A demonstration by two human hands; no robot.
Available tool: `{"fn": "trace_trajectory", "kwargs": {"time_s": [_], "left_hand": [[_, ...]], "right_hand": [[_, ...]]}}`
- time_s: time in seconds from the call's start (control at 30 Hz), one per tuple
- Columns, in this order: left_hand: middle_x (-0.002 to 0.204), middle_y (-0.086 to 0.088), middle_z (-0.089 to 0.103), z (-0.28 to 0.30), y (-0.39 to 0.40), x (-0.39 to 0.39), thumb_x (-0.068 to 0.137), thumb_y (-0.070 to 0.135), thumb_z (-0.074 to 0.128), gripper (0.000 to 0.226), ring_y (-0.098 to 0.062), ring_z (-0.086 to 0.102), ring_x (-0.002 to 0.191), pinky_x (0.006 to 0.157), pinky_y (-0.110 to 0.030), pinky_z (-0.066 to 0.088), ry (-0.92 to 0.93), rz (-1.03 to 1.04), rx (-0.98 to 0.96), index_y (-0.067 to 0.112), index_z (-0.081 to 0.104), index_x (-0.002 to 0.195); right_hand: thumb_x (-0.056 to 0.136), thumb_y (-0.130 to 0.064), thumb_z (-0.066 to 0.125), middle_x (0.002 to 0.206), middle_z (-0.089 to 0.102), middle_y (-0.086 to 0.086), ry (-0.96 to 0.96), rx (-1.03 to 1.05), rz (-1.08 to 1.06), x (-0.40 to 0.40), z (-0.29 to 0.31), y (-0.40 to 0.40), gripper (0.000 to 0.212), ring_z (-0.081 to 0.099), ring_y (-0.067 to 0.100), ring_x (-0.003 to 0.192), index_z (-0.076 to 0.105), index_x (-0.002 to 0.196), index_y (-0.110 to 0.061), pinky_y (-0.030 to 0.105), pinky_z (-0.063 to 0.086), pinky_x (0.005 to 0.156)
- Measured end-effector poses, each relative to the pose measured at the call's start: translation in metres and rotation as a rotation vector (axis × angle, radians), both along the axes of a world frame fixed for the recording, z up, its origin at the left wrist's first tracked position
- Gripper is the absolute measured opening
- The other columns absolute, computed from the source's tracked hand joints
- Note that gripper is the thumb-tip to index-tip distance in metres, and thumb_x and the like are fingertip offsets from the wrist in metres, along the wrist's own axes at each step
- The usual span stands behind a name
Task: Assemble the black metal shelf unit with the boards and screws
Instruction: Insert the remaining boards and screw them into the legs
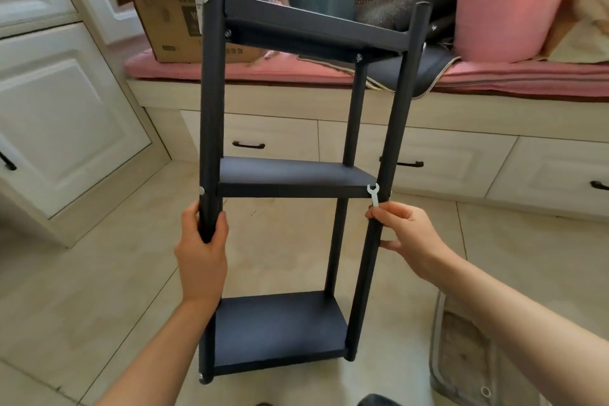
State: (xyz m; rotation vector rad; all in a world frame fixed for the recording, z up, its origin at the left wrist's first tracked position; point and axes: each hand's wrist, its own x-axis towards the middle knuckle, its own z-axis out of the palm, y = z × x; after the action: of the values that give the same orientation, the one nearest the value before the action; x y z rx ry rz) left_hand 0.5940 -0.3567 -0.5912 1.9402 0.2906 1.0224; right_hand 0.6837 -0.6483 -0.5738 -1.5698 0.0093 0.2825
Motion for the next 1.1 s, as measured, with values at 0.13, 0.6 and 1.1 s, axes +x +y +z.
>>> {"fn": "trace_trajectory", "kwargs": {"time_s": [0.13,0.6,1.1], "left_hand": [[0.077,0.026,0.055,-0.021,0.010,0.016,0.101,0.022,0.058,0.020,-0.001,0.053,0.065,0.054,-0.009,0.040,0.022,0.031,-0.022,0.037,0.047,0.109],[0.081,0.012,0.056,-0.064,0.027,0.037,0.101,0.033,0.056,0.019,-0.003,0.057,0.067,0.059,-0.020,0.044,0.059,0.074,-0.117,0.033,0.046,0.117],[0.084,0.006,0.057,-0.070,0.007,0.075,0.107,0.033,0.043,0.007,-0.011,0.057,0.071,0.061,-0.031,0.046,0.196,0.091,-0.274,0.032,0.042,0.114]], "right_hand": [[0.094,-0.023,0.063,0.111,0.068,0.005,-0.076,-0.027,-0.028,0.000,0.002,0.005,0.012,0.062,0.022,0.111,0.075,0.092,-0.020,0.049,0.052,0.094],[0.092,-0.021,0.066,0.107,0.062,-0.004,-0.289,-0.193,0.007,-0.002,-0.001,0.013,0.014,0.062,0.018,0.104,0.079,0.087,-0.020,0.041,0.053,0.094],[0.084,-0.006,0.073,0.095,0.054,0.007,-0.810,-0.519,0.190,-0.027,0.068,0.014,0.011,0.058,0.023,0.078,0.079,0.091,-0.012,0.033,0.053,0.062]]}}
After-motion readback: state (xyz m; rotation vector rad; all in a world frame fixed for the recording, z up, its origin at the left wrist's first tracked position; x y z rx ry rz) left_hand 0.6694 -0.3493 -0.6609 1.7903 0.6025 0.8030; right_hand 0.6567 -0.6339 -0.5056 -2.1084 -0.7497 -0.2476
